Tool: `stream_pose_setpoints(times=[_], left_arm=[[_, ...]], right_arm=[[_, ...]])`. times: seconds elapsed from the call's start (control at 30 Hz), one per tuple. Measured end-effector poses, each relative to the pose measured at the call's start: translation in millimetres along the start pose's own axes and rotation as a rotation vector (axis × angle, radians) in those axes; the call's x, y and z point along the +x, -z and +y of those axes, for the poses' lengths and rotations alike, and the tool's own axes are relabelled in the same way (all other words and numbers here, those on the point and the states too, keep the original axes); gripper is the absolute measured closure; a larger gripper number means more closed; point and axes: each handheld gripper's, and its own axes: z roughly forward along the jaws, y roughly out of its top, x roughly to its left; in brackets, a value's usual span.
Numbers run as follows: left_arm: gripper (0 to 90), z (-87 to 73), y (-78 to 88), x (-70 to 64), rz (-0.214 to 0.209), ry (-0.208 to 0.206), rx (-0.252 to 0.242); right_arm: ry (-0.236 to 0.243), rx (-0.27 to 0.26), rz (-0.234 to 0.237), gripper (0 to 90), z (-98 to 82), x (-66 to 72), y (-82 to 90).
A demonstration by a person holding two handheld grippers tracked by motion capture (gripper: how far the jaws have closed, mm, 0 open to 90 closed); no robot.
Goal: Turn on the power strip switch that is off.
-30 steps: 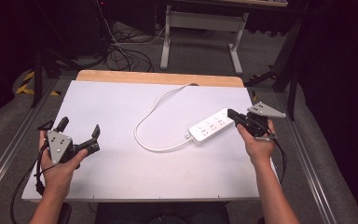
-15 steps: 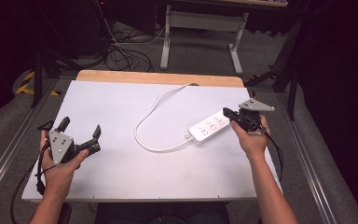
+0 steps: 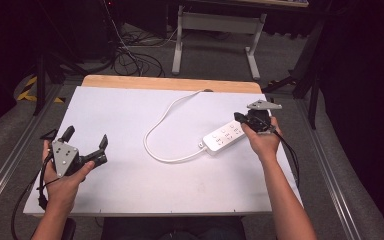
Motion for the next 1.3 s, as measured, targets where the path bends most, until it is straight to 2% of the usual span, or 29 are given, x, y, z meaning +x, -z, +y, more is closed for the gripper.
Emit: stream_pose_setpoints(times=[0.33, 0.43, 0.63, 1.17, 1.3], left_arm=[[4.1, -0.3, 3.3, 2.0, 0.009, 0.0, -0.002], [4.2, -0.3, 4.2, 2.8, 0.011, -0.002, 0.0], [4.4, -0.1, 4.4, 2.6, 0.01, 0.001, -0.001], [4.5, 0.1, 4.3, 1.9, 0.002, 0.005, -0.003], [4.5, 0.2, 4.4, 1.7, -0.001, 0.006, -0.005]], right_arm=[[0.005, 0.092, -0.005, 90.0, 1.8, -8.0, -26.1], [0.001, 0.135, -0.006, 90.0, -3.0, -11.5, -33.8], [-0.006, 0.169, -0.012, 90.0, -12.2, -13.6, -42.3], [0.0, 0.187, -0.016, 90.0, -22.6, -13.8, -52.3], [-0.017, 0.181, -0.01, 90.0, -24.3, -15.1, -52.8]])
